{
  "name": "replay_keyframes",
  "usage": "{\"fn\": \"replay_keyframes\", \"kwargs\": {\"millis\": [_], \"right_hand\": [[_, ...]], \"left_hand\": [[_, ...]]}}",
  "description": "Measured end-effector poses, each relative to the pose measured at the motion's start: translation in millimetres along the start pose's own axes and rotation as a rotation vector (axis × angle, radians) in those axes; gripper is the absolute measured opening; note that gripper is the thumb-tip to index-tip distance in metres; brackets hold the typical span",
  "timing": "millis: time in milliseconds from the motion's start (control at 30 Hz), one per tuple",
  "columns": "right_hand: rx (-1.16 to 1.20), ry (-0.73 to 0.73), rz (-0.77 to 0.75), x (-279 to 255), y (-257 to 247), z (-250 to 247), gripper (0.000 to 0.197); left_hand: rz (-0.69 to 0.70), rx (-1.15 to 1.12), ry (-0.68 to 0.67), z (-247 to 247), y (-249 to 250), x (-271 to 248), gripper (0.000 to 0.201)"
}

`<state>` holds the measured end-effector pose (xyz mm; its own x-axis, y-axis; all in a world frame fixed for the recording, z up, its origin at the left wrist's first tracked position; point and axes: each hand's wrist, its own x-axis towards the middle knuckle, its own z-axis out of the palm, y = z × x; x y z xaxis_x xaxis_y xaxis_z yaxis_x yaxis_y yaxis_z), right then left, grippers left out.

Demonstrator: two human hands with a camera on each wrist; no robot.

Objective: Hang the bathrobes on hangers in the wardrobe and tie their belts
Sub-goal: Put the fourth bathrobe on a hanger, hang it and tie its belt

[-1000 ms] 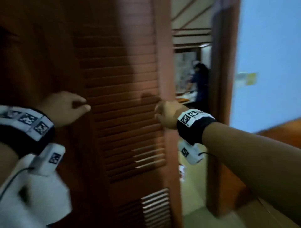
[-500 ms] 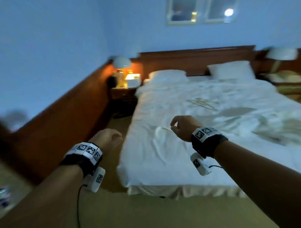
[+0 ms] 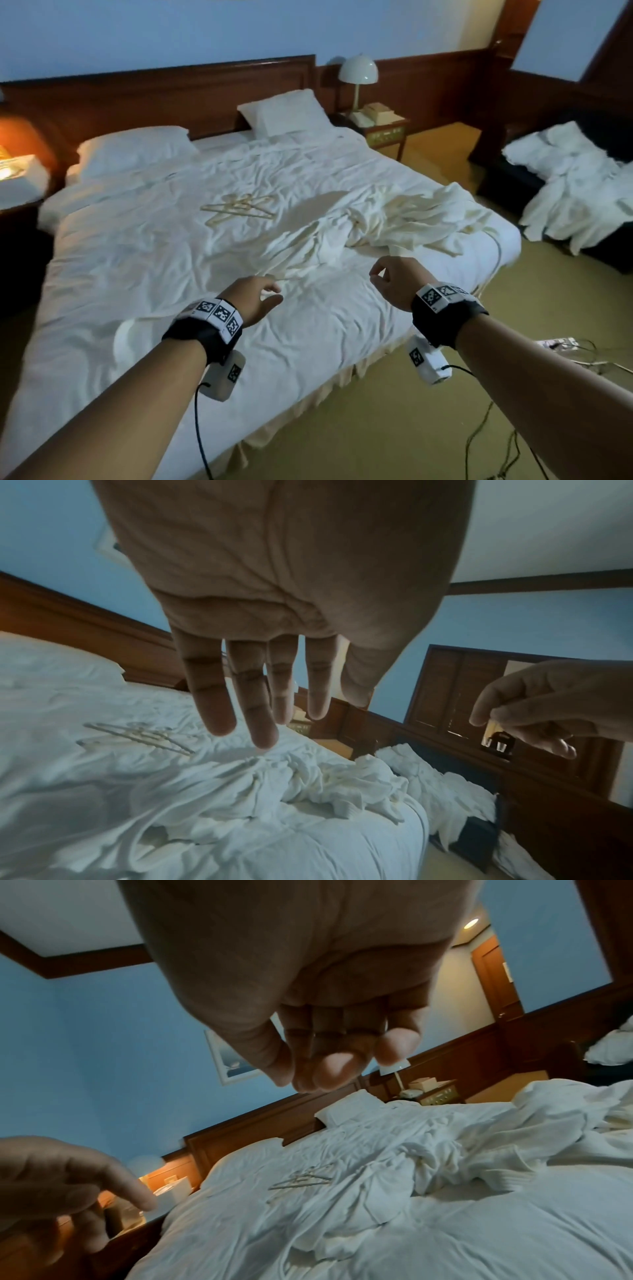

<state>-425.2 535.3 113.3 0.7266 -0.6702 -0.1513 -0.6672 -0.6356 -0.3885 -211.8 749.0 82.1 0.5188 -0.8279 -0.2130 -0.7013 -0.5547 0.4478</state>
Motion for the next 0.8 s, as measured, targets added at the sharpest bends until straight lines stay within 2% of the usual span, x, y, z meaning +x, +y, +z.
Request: {"fn": "replay_keyframes", "kwargs": {"millis": [200, 433, 633, 800], "right_hand": [[0.027, -0.016, 0.072, 114, 44, 8, 0.013], [0.035, -0.174, 0.210, 237, 100, 28, 0.010], [0.017, -0.311, 0.231, 332, 169, 46, 0.016], [-0.069, -0.476, 0.131, 433, 212, 64, 0.017]], "left_hand": [[0.004, -0.007, -0.107, 26, -13, 141, 0.023], [-0.055, 0.085, -0.339, 47, -25, 295, 0.028], [-0.172, 0.012, -0.375, 92, -18, 394, 0.037], [-0.407, -0.024, -0.306, 136, -20, 434, 0.038]]}}
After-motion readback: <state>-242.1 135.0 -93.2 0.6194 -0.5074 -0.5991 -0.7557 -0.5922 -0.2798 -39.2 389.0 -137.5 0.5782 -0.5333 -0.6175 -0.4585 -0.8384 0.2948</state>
